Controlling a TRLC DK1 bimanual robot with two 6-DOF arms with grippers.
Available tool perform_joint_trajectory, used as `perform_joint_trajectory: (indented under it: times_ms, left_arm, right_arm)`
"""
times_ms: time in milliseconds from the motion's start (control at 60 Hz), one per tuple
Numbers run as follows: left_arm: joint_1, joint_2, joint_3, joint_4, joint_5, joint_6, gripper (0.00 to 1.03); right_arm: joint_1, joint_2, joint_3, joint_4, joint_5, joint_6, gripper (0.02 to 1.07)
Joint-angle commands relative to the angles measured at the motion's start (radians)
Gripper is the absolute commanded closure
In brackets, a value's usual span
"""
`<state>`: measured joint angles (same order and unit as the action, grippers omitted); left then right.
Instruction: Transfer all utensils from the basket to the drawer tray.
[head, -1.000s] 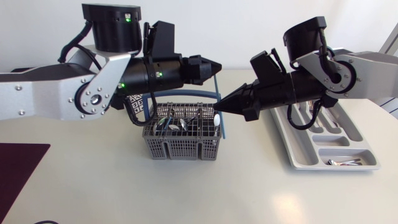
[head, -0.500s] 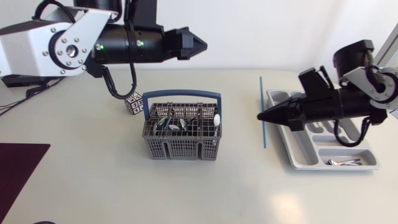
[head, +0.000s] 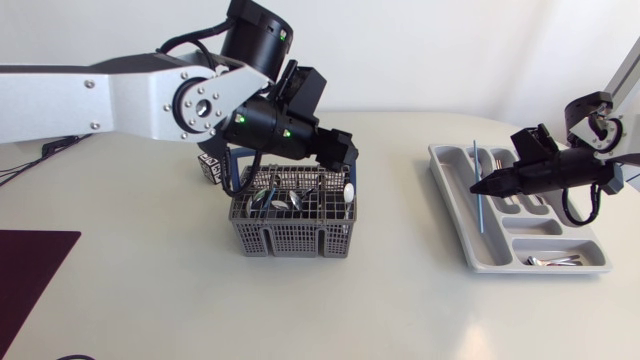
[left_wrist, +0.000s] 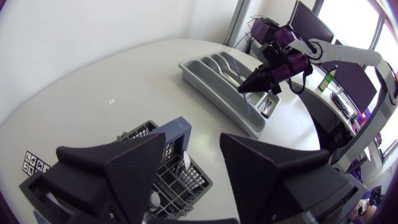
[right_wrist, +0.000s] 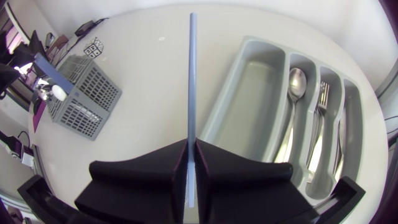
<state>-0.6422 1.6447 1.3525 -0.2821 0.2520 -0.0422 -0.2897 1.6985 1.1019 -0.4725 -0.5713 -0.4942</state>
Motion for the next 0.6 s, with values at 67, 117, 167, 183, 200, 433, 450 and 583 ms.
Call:
perform_joint_trajectory:
  times_ms: [67,117,167,183,200,433,450,583]
  left_arm:
    - [-0.025,0.050,-0.003,-0.051,-0.043,0.036,0.40]
    - [-0.039,0.041,-0.015,-0.052,-0.066,0.045,0.40]
    - [-0.047,0.020,-0.030,-0.051,-0.083,0.056,0.40]
    - [-0.051,0.010,-0.035,-0.052,-0.088,0.057,0.40]
    - [-0.056,-0.011,-0.047,-0.049,-0.089,0.062,0.40]
    - [-0.100,-0.201,-0.174,0.110,-0.195,0.067,0.40]
    - [-0.106,-0.206,-0.179,0.109,-0.195,0.067,0.40]
    - [-0.148,-0.195,-0.208,0.090,-0.217,0.068,0.40]
  right_arm:
    - [-0.009,0.104,0.059,0.020,0.065,0.066,1.01]
    - [-0.009,0.125,0.067,0.031,0.082,0.077,1.01]
    - [-0.009,0.136,0.067,0.043,0.096,0.083,1.01]
    - [-0.009,0.139,0.067,0.044,0.097,0.085,1.01]
    - [-0.009,0.142,0.065,0.046,0.097,0.085,1.01]
    - [-0.009,0.179,0.065,0.072,0.162,0.092,1.01]
    - [-0.009,0.182,0.067,0.072,0.166,0.092,1.00]
    - [-0.009,0.202,0.075,0.066,0.188,0.092,0.55]
